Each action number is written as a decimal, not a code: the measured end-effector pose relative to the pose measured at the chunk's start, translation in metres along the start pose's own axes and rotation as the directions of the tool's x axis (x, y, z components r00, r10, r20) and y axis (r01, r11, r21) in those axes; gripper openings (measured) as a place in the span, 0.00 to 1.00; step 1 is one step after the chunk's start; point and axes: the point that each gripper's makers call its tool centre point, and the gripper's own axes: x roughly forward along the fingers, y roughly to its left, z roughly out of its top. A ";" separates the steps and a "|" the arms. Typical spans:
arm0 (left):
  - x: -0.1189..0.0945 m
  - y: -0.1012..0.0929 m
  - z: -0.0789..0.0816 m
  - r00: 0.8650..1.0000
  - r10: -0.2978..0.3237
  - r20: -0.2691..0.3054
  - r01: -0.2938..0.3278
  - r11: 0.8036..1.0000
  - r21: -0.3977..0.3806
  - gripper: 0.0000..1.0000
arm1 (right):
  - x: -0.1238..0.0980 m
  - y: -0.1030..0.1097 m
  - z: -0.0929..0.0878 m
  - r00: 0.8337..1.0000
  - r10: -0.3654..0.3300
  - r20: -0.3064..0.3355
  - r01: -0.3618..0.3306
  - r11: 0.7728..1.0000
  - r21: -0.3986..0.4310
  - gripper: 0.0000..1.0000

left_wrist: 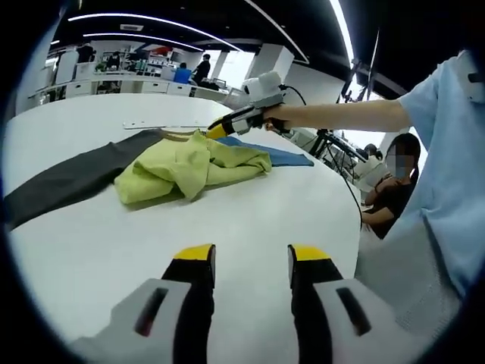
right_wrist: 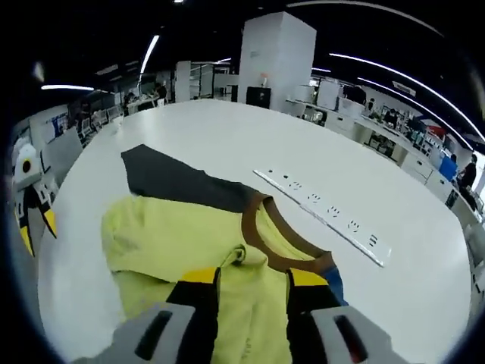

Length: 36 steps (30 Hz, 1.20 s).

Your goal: Fold the garment on the visible template until the final outline fits inside the template.

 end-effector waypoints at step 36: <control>0.012 0.022 0.014 1.000 0.027 -0.008 -0.026 0.999 0.034 0.70 | -0.113 0.000 -0.101 0.993 -0.118 0.010 0.115 0.978 0.174 1.00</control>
